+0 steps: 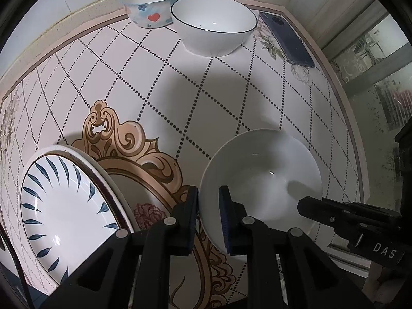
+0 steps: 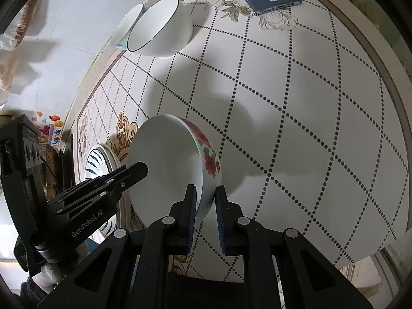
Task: Organize plates and bowls
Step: 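Carry the bowl with both grippers over the black-rimmed white bowl, then lower the pink-flower bowl into the black-rimmed bowl and grip both rims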
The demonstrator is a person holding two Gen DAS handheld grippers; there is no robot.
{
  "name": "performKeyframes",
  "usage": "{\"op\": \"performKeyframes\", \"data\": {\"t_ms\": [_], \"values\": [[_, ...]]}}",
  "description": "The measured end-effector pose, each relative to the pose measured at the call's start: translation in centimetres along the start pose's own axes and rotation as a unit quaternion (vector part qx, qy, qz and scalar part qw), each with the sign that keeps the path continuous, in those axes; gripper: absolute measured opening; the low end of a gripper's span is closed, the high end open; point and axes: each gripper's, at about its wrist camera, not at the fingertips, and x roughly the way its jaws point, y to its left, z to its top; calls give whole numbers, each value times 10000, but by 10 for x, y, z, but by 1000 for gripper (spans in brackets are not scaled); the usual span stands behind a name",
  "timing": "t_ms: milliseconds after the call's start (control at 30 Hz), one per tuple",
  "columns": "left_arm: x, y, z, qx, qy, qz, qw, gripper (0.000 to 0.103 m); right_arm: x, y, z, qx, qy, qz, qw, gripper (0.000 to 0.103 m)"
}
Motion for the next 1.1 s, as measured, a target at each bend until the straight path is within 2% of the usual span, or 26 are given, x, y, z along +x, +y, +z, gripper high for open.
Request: {"op": "performKeyframes", "data": {"t_ms": [100, 167, 233, 267, 300, 333, 367, 400, 500, 600, 767, 933, 967, 1033, 1067, 1100], "values": [[-12, 4, 1, -91, 74, -34, 9999, 15, 0, -2, 3, 76, 114, 120, 9998, 19], [-32, 8, 3, -119, -79, -84, 9999, 15, -7, -5, 7, 123, 251, 129, 9995, 19], [-56, 12, 12, -145, -297, -162, 9993, 16, -19, -6, 12, 77, 213, 172, 9996, 20], [-64, 14, 19, -155, -370, -178, 9990, 20, -28, -5, 17, 32, 183, 179, 9997, 24], [-69, 16, 26, -165, -421, -190, 9988, 27, -38, -3, 24, 2, 135, 179, 9997, 34], [-73, 20, 40, -195, -485, -248, 9983, 28, -44, -2, 31, -12, 90, 210, 9997, 43], [-72, 24, 51, -245, -546, -284, 9978, 28, -52, -1, 44, -13, -7, 333, 9994, 60], [-70, 27, 62, -310, -593, -263, 9974, 28, -56, 0, 55, 0, -98, 429, 9990, 66], [-51, 40, 101, -625, -609, -305, 9957, 28, -58, 7, 96, -50, -406, 586, 9974, 66], [-26, 50, 133, -919, -443, -453, 9937, 28, -48, 16, 137, -120, -668, 499, 9964, 66], [7, 54, 170, -1063, -261, -485, 9928, 28, -12, 25, 194, -8, -519, 490, 9974, 66], [28, 50, 184, -1107, -149, -437, 9928, 26, 21, 25, 221, 78, -346, 449, 9984, 65], [30, 48, 186, -1049, -187, -381, 9936, 26, 29, 26, 226, 73, -270, 426, 9987, 61], [31, 47, 186, -931, -254, -223, 9951, 21, 40, 25, 232, 85, -207, 521, 9984, 39], [30, 47, 186, -869, -296, -167, 9956, 18, 45, 25, 233, 120, -183, 541, 9983, 22], [31, 48, 186, -833, -319, -145, 9959, 15, 47, 24, 234, 129, -216, 481, 9985, 20]]}}
